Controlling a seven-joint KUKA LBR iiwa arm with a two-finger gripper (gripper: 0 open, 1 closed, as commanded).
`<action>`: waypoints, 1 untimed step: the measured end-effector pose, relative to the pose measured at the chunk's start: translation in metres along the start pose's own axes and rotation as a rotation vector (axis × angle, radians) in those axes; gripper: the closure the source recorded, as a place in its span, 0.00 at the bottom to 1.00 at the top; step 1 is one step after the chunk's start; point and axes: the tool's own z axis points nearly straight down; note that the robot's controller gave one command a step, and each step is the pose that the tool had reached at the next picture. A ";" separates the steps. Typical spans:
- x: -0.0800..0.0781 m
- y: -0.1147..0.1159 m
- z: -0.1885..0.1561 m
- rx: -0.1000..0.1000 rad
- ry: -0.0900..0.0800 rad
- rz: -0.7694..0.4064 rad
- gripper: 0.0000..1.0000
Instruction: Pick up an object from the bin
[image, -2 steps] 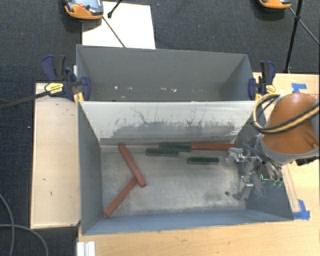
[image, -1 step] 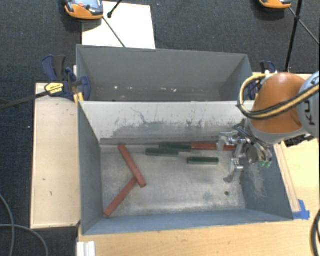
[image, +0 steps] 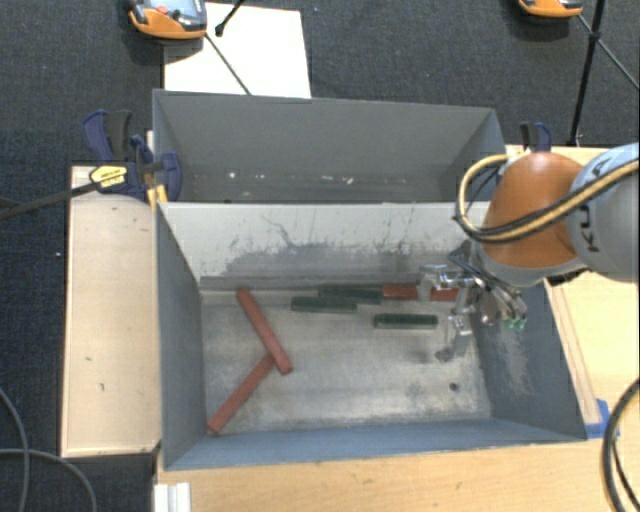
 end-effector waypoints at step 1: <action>-0.002 0.008 0.023 -0.002 0.011 0.118 0.00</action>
Offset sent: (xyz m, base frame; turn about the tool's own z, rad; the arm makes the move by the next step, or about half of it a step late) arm -0.0093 0.0267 -0.0269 0.2859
